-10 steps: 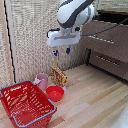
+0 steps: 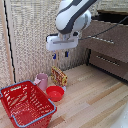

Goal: Shift your gripper thoughtfully near the cereal snack bar. Tenderly grip the snack bar with your precision device. Carefully hover the precision device above the first drawer installation and invite the snack bar to descend into the first drawer installation.

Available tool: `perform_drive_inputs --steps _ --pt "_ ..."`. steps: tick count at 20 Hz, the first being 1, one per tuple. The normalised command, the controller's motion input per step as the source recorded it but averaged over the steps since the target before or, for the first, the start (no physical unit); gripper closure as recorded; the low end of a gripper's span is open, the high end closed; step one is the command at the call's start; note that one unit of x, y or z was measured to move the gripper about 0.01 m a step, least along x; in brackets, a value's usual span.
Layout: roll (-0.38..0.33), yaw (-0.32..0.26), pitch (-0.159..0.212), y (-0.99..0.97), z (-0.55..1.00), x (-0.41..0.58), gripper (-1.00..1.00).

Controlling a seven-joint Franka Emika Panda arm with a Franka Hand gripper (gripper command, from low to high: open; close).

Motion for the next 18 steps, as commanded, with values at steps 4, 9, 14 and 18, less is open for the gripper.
perform_drive_inputs --steps 4,9,14,18 --pt "0.0 -0.004 0.0 -0.09 -0.35 0.353 -1.0" --pt "0.0 -0.013 0.0 -0.07 -0.41 0.219 -1.0" --pt "0.0 -0.026 0.003 -0.01 -0.38 0.026 -1.0" --pt "-0.038 -0.033 0.0 0.0 -0.39 0.001 -1.0"
